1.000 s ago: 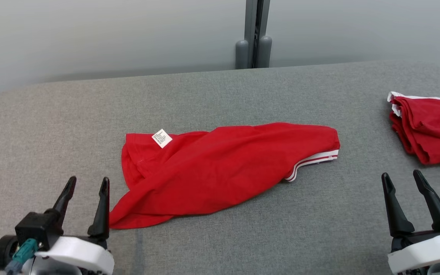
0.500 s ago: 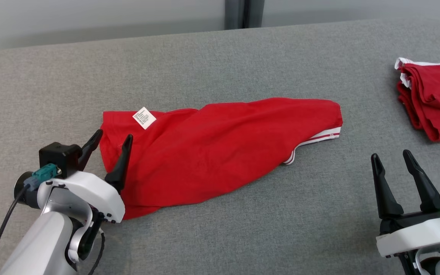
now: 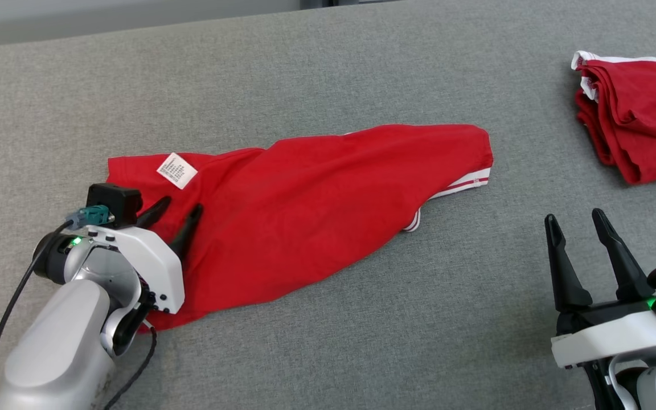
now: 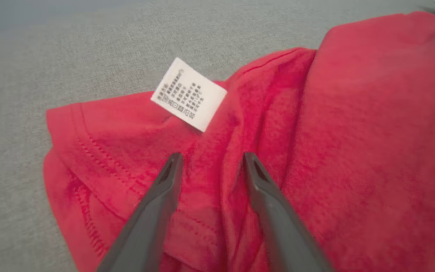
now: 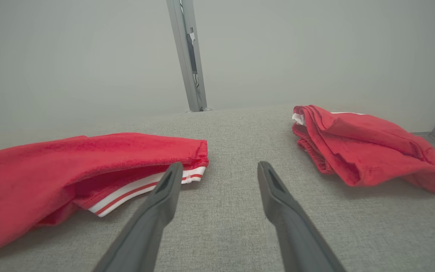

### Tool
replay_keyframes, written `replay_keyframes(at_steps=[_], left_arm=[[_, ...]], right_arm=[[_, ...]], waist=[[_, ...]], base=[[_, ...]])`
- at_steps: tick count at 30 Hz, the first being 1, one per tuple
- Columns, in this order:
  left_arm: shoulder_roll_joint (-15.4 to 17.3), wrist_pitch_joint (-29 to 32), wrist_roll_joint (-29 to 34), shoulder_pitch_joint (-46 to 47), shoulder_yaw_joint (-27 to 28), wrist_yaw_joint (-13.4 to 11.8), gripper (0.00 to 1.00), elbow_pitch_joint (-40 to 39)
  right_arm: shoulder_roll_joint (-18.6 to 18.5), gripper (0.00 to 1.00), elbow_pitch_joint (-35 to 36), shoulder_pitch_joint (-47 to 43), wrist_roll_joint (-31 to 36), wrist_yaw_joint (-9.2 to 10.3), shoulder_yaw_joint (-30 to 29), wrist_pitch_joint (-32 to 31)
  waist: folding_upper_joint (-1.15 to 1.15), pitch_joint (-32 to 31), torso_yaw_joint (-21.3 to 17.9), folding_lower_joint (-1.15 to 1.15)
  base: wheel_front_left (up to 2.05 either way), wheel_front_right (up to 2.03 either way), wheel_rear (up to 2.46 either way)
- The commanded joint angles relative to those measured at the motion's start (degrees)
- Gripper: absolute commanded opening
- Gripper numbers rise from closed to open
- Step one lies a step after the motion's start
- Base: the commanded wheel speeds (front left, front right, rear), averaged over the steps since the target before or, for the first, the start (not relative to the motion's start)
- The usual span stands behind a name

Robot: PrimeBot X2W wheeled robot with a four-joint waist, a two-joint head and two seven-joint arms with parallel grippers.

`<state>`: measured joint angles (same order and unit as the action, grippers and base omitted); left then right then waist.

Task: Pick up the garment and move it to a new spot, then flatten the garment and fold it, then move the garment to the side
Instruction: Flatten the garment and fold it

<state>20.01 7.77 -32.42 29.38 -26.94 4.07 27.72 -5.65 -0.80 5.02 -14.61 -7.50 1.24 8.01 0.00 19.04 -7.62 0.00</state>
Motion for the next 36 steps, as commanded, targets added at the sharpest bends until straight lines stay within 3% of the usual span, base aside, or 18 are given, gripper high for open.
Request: replay_keyframes(at_steps=[1, 9, 16, 22, 28, 32, 36], left_arm=[[0.2, -0.2, -0.1, 1.6, -0.1, 0.3, 0.0, 0.8], [0.4, -8.6, 4.1, 5.5, -0.5, -1.0, 0.0, 2.0], [1.5, -13.8, 7.8, 5.5, -1.0, -3.9, 0.0, -6.5], [3.8, -13.4, 9.4, -2.8, -1.4, -8.6, 0.0, -21.4], [5.3, -11.6, 7.9, -13.5, -1.3, -12.7, 0.0, -30.1], [4.1, -11.2, 5.0, -22.2, -1.4, -15.7, 0.0, -32.0], [1.9, -12.8, 2.7, -26.5, -1.5, -16.8, 0.0, -29.6]], right_arm=[[-0.1, 1.0, -0.1, 0.8, -0.4, 0.01, 0.1, 0.4], [0.1, 1.0, -1.1, 0.7, -0.5, 0.0, -0.6, 1.0], [0.3, 1.0, -1.0, -0.5, -0.2, 0.0, -1.8, 0.9], [0.5, 1.0, -0.8, -2.2, -0.1, 0.01, -3.2, 0.4], [0.5, 1.0, -0.5, -3.3, -0.1, 0.01, -3.6, -0.2], [0.2, 1.0, 0.1, -3.5, -0.2, 0.01, -3.5, -0.6], [0.0, 1.0, 0.5, -3.7, -0.5, 0.01, -3.7, -0.8]], waist=[[0.0, 0.2, -0.3, 0.0], [0.0, -0.4, -0.8, 0.0], [0.0, -2.5, 0.0, 0.0], [0.0, -5.4, 1.5, 0.0], [0.0, -7.2, 2.6, 0.0], [0.0, -7.7, 3.3, 0.0], [0.0, -7.9, 4.6, 0.0]], base=[[0.0, 0.0, 0.0], [0.0, 0.0, 0.0], [0.0, 0.0, 0.0], [0.0, 0.0, 0.0], [0.0, 0.0, 0.0], [0.0, 0.0, 0.0], [0.0, 0.0, 0.0]])
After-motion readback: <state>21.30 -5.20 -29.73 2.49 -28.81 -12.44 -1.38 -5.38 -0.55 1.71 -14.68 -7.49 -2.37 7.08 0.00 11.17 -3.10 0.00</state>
